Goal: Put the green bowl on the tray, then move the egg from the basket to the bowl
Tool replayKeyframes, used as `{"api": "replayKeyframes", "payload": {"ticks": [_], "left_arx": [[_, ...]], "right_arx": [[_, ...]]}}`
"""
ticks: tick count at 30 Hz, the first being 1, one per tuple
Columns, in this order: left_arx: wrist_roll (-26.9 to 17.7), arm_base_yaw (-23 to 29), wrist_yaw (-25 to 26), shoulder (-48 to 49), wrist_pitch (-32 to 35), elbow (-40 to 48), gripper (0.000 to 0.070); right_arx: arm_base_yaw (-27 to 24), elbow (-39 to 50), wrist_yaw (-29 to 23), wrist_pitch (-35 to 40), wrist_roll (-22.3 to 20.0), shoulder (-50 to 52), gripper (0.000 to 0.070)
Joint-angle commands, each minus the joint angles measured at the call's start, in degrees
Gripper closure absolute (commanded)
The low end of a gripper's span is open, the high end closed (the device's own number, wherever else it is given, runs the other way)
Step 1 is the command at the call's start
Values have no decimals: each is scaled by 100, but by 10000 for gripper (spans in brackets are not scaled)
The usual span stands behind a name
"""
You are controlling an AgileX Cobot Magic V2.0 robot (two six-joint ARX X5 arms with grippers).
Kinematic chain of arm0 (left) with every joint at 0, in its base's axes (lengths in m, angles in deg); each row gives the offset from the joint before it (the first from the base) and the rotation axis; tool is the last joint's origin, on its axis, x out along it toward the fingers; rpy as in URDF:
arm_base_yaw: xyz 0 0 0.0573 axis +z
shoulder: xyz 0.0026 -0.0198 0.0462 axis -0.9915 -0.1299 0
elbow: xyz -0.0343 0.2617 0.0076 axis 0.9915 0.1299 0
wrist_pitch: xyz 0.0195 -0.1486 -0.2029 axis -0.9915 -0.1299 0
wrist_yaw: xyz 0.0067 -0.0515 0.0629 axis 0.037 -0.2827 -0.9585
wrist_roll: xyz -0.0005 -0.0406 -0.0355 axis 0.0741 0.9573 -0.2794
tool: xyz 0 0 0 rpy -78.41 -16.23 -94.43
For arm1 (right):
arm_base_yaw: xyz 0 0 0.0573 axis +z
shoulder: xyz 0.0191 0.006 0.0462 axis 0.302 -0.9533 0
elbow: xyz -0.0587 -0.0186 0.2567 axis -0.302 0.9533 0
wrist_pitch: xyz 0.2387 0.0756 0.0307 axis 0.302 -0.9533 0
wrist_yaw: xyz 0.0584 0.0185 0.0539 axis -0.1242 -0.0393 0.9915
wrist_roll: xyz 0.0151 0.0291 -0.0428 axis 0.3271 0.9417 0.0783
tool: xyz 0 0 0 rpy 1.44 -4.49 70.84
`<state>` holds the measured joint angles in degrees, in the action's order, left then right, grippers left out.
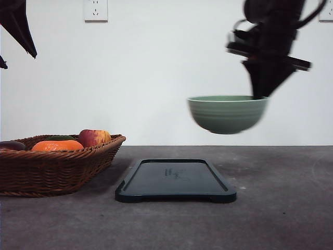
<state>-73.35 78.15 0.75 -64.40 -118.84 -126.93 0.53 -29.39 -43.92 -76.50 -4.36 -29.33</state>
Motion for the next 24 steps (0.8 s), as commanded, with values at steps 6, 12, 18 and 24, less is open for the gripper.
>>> {"api": "replayKeyframes", "payload": {"ticks": [6, 12, 18, 24], "left_arx": [[22, -15, 16, -42, 19, -138, 311], [22, -15, 16, -42, 3, -138, 311], [22, -15, 16, -42, 9, -138, 311], [22, -15, 16, -43, 5, -138, 311]], "right_arx": [[437, -149, 149, 599, 320, -388, 699], [638, -149, 135, 934, 396, -790, 699], [760, -149, 133, 1136, 407, -1144, 699], [832, -149, 133, 1096, 446, -1439, 698]]}}
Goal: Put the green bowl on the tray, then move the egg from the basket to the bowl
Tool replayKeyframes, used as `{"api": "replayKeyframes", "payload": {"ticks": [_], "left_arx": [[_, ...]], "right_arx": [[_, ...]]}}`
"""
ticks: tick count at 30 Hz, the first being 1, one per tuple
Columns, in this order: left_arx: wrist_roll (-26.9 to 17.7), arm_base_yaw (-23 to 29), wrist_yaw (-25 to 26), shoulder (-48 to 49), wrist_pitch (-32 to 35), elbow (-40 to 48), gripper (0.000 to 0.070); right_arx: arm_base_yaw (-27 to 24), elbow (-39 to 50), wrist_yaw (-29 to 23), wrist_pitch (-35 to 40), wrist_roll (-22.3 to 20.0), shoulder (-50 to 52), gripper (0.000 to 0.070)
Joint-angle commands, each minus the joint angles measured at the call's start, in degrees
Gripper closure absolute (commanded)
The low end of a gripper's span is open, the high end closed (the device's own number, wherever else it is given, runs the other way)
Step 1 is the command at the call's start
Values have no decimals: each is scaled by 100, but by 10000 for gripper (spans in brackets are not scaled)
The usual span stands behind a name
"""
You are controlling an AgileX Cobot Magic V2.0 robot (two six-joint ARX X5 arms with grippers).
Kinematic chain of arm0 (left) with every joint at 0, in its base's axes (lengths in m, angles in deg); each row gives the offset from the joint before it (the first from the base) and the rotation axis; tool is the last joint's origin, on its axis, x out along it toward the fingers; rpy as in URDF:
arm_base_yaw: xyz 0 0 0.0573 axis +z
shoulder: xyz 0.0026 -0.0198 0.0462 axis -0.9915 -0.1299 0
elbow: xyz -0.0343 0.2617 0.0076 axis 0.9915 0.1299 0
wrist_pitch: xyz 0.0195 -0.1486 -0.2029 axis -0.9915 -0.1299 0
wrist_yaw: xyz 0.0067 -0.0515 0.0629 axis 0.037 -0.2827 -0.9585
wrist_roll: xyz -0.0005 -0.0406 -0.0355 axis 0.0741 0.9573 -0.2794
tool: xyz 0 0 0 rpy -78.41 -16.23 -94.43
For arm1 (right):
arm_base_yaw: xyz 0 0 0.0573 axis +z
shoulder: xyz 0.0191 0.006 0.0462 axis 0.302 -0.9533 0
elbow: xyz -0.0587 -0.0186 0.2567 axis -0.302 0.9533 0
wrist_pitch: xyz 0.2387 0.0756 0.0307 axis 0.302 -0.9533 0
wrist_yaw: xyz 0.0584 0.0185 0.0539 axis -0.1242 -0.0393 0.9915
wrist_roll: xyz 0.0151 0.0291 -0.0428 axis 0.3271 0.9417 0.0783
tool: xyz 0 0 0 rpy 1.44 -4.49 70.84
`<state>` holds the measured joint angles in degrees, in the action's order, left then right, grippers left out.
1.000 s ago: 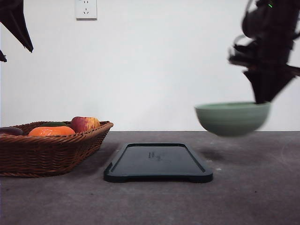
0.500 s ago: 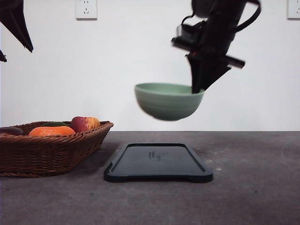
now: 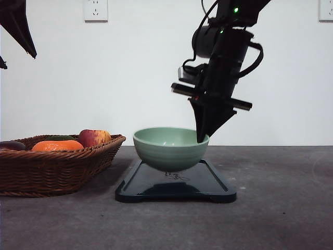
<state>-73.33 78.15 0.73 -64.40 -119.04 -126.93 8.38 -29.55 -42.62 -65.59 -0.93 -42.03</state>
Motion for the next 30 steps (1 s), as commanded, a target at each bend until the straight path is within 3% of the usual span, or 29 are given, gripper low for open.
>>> {"api": "replayKeyframes", "payload": {"ticks": [1, 4, 7, 9, 15, 18, 24, 30], "left_arx": [[20, -15, 17, -42, 24, -138, 311], [20, -15, 17, -42, 12, -138, 311], [20, -15, 17, -42, 3, -138, 311], [20, -14, 17, -44, 2, -138, 311], [22, -15, 17, -44, -53, -138, 311], [20, -13, 17, -44, -125, -138, 311], [20, -15, 15, -47, -159, -138, 311], [20, -13, 15, -66, -205, -138, 313]], "right_arx": [[53, -131, 3, -13, 103, -198, 698], [94, -131, 3, -47, 101, -260, 663], [132, -133, 6, -90, 105, -249, 471], [135, -199, -6, -219, 107, -237, 424], [140, -609, -352, -922, -109, -108, 424], [185, -526, -471, -797, -159, 187, 425], [247, 390, -421, 294, -157, 1155, 426], [247, 2078, -238, 1619, -155, 2401, 426]]}}
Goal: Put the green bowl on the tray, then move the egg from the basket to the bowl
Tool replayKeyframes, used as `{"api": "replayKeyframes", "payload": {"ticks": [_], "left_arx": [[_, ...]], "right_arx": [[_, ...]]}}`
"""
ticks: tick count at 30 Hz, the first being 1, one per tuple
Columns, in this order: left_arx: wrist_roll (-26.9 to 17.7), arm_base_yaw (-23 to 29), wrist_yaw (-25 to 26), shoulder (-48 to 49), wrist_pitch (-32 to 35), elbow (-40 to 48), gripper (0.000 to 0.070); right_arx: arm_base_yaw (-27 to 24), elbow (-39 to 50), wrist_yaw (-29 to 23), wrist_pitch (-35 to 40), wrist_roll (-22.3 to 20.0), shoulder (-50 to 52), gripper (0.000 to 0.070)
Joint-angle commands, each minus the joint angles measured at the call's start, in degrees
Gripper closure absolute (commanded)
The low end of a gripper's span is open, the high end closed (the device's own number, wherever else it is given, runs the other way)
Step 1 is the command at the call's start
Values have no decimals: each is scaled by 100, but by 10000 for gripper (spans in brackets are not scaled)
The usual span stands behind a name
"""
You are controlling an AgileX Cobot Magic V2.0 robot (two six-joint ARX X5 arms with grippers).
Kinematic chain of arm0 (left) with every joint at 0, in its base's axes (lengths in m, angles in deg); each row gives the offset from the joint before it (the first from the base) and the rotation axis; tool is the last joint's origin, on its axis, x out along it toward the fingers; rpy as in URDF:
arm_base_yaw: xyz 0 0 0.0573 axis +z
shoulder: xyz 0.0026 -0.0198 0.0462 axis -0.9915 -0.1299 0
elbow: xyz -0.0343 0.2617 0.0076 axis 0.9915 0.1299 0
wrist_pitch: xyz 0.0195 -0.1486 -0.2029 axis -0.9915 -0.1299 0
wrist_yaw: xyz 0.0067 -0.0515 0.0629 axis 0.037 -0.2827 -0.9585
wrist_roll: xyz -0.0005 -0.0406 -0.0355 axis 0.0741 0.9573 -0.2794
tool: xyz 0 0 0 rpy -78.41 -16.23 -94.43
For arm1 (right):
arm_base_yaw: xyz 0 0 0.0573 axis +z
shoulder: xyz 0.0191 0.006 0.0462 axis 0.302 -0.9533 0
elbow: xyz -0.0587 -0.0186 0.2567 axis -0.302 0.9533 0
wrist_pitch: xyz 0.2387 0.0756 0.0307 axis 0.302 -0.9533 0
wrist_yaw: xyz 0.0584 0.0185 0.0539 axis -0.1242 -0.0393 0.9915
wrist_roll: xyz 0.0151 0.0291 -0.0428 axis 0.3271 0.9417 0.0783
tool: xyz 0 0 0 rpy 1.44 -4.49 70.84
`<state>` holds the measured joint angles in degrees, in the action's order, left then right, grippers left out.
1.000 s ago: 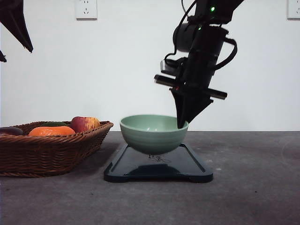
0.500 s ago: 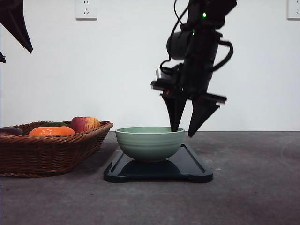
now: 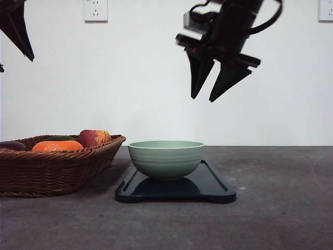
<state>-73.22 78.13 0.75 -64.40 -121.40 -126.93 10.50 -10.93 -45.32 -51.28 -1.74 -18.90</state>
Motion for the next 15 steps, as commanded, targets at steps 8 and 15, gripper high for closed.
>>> {"api": "replayKeyframes", "payload": {"ticks": [8, 15], "left_arx": [[2, -12, 14, -142, -27, -138, 313], [7, -13, 14, -234, -199, -138, 313]], "right_arx": [[30, 2389, 36, 1389, -74, 1818, 426], [20, 3964, 7, 1897, -370, 3256, 426]]}}
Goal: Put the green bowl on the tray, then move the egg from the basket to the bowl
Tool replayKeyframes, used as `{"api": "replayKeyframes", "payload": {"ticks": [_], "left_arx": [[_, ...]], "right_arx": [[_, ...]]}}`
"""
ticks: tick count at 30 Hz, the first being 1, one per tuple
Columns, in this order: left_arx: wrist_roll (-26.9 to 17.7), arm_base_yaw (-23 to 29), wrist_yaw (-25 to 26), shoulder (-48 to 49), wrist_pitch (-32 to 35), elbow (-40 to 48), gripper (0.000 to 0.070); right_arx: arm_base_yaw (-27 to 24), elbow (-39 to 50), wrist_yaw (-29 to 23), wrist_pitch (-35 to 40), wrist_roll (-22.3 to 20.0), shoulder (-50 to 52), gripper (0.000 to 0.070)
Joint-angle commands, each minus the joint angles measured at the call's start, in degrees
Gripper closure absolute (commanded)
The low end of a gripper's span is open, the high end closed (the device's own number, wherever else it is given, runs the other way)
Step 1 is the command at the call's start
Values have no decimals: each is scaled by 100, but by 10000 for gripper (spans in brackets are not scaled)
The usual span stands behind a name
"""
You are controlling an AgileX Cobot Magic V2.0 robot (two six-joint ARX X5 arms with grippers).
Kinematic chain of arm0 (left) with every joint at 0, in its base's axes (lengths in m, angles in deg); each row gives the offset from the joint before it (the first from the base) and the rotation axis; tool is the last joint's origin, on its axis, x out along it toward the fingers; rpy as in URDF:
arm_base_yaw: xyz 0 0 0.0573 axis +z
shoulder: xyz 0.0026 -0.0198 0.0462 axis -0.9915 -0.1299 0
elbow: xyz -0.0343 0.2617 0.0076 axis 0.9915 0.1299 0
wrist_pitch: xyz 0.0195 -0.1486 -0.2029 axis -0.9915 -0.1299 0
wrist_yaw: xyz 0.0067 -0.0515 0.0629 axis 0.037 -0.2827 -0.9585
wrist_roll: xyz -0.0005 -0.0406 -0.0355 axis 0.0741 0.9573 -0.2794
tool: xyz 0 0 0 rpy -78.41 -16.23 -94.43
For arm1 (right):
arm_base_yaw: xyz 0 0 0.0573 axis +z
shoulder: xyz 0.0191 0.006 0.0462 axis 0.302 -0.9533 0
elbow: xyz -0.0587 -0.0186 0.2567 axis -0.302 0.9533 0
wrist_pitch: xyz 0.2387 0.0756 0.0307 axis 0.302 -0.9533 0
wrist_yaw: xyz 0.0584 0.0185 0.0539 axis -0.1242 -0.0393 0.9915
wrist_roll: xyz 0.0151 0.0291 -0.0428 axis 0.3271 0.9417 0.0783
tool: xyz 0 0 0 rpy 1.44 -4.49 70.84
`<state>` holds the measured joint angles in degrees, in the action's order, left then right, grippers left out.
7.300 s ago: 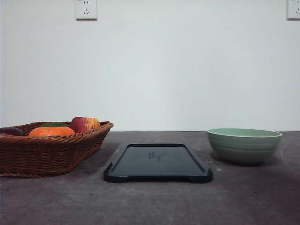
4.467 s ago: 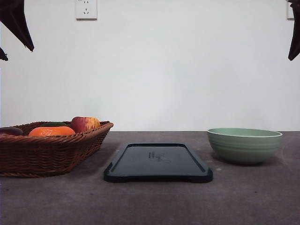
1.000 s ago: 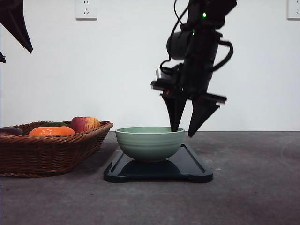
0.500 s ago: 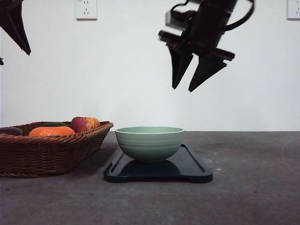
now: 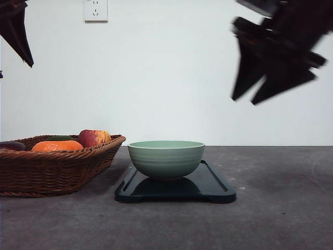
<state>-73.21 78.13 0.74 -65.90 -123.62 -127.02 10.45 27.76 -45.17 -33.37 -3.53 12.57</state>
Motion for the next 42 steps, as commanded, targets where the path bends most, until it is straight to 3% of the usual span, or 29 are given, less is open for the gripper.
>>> {"api": "replayKeyframes", "payload": {"ticks": [1, 10, 17, 22, 25, 30, 34, 39, 42], "left_arx": [[6, -13, 15, -98, 8, -129, 313], [43, -18, 15, -112, 32, -129, 313], [114, -290, -10, -161, 36, -137, 311], [123, -587, -303, -466, 24, -253, 310], [-76, -716, -333, -771, 40, -382, 311], [-873, -880, -333, -1420, 47, -791, 308], [-903, -912, -364, -1950, 24, -1148, 304], [-907, -911, -802, -2603, -129, -1507, 226], [-952, -911, -831, -2868, -135, -1534, 227]], "right_arx": [[24, 273, -27, 160, -250, 291, 426], [14, 1209, -271, 548, -460, 1524, 426], [-15, 1211, -495, 540, -459, 1608, 426], [-15, 1211, -497, 539, -459, 1608, 426], [-15, 1211, -497, 535, -457, 1608, 426], [-15, 1211, -497, 530, -457, 1608, 426], [-15, 1211, -497, 519, -457, 1608, 426], [-15, 1211, -497, 493, -459, 1606, 426], [-15, 1211, -501, 493, -459, 1606, 426]]}}
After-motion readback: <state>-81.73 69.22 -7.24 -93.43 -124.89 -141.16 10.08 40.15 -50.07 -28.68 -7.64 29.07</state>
